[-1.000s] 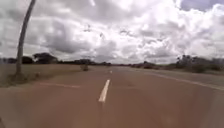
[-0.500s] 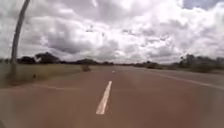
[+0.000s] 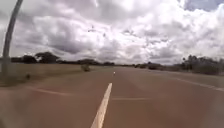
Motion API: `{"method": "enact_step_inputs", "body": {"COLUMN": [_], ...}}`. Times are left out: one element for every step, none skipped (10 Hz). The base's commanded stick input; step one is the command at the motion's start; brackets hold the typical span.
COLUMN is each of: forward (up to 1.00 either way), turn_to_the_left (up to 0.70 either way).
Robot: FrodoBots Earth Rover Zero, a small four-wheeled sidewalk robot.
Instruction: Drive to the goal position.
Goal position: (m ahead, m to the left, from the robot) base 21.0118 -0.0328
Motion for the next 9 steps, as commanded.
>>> {"method": "enact_step_inputs", "body": {"forward": [1.0,1.0,1.0,1.0,1.0,1.0,1.0,1.0,1.0], "turn_to_the_left": [0.0,0.0,0.0,0.0,0.0,0.0,0.0,0.0,0.0]}}
